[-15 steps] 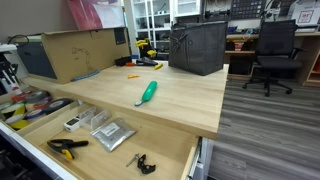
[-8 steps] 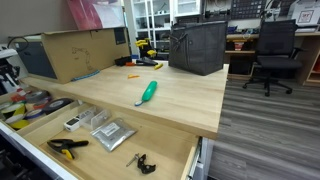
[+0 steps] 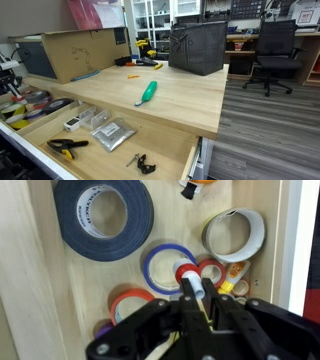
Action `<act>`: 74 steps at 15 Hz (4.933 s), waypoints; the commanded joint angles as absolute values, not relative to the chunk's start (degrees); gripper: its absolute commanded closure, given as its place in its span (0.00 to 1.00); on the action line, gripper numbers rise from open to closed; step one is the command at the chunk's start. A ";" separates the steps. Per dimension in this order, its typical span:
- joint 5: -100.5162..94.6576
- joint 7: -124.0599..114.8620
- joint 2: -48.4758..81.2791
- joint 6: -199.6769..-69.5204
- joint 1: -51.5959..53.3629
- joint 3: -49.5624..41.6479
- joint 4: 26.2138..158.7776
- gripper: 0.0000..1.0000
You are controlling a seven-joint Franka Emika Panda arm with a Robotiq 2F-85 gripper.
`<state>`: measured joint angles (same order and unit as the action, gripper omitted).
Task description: Put the red bottle on the left side of the open drawer.
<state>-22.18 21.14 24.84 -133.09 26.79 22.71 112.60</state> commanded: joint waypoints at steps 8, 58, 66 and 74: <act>-23.54 12.83 32.25 -142.11 33.14 21.23 109.87 0.96; -20.32 -11.53 4.83 -130.98 19.77 12.80 125.41 0.00; -13.71 -21.20 2.31 -121.89 13.73 10.00 123.64 0.00; -4.62 -22.19 0.10 -119.50 9.23 7.48 121.56 0.00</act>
<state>-9.28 -23.72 2.00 -121.46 10.64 8.04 122.81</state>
